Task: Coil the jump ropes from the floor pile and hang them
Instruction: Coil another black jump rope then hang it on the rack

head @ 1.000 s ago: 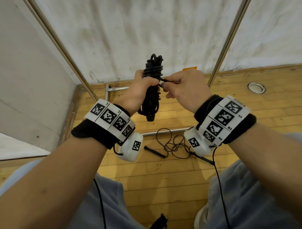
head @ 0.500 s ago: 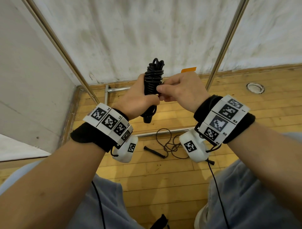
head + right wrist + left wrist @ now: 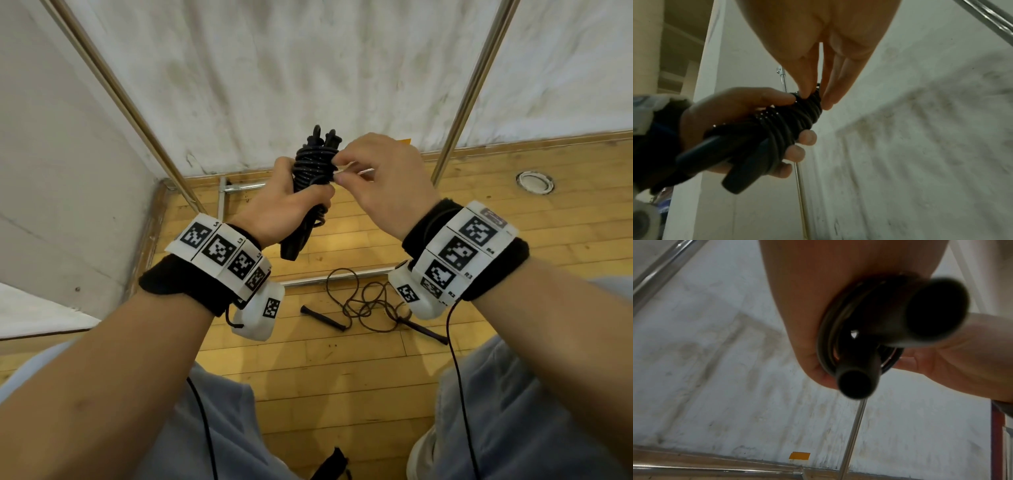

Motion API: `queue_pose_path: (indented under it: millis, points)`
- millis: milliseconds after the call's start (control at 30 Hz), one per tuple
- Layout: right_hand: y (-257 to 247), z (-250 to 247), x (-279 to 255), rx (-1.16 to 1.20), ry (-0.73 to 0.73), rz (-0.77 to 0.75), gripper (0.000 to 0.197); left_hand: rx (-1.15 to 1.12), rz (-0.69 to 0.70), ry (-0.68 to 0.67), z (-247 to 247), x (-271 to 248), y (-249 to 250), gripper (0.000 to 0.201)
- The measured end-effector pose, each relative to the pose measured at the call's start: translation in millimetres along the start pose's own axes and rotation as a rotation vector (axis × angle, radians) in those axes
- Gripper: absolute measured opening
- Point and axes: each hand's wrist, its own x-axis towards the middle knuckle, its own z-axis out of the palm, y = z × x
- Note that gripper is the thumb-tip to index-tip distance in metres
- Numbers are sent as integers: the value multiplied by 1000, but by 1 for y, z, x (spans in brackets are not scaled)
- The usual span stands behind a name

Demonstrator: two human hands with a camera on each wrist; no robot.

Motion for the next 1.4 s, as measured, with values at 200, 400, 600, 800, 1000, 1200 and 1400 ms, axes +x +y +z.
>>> queue_pose_path:
  millis: [200, 400, 600, 800, 1000, 1200, 1400]
  points:
    - [1, -4, -1, -163, -18, -129, 18, 58, -26, -49, -2, 0, 1, 24]
    - [-3, -4, -3, -209, -46, -118, 20, 167, 24, -129, -6, -3, 2, 16]
    - [-5, 3, -7, -341, -58, -137, 20, 103, 9, -154, -8, -7, 3, 14]
    - [-3, 8, -10, -263, 32, -149, 16, -10, 9, -76, -1, -6, 4, 14]
    - [4, 5, -2, -148, 23, -42, 17, -76, -7, -125, 1, -4, 4, 23]
    - [10, 2, 2, 8, -85, 127, 2, -12, -14, -134, 1, -7, 4, 32]
    - [11, 0, 0, -71, -170, 44, 12, 25, 10, -148, 0, -8, 5, 30]
